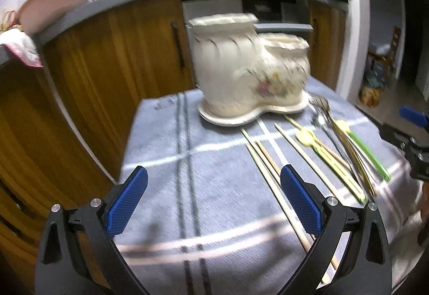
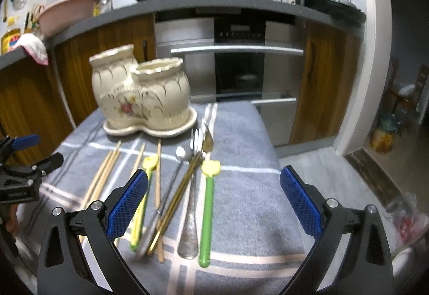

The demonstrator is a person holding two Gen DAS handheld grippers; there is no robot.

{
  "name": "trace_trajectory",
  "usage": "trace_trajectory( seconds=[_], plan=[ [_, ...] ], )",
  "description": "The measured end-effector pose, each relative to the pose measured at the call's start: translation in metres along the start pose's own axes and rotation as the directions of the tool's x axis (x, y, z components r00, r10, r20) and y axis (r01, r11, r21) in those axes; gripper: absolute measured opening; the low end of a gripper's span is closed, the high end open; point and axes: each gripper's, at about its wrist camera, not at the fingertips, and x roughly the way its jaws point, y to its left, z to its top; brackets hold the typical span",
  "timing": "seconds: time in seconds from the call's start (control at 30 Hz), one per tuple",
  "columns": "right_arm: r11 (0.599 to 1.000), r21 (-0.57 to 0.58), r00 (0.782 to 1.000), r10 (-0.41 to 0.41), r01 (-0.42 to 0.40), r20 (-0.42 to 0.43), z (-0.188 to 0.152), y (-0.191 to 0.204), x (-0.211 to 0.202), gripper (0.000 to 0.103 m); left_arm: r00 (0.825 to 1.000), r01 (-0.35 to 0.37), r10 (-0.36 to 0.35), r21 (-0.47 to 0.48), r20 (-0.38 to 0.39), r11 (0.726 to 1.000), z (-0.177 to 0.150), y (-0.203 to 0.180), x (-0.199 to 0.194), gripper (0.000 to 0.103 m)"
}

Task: Organize utensils
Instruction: 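Lower the left tool to a wooden chopstick while the right tool approaches the green spoon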

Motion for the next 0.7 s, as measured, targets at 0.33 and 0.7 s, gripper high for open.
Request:
trace_trajectory(
  seconds=[0.33,0.7],
  plan=[
    [1.0,-0.015,0.988,-0.028,0.026,-0.153,-0.01,-0.002,0.021,0.077,0.986,0.093,-0.088,0.028,-0.145,0.995,-0.013,-0.017,0.017,0.081],
    [1.0,-0.009,0.974,-0.009,0.007,-0.227,-0.016,-0.003,0.032,0.047,0.966,0.151,-0.137,0.051,-0.221,0.987,-0.019,-0.028,0.019,0.062]
  ],
)
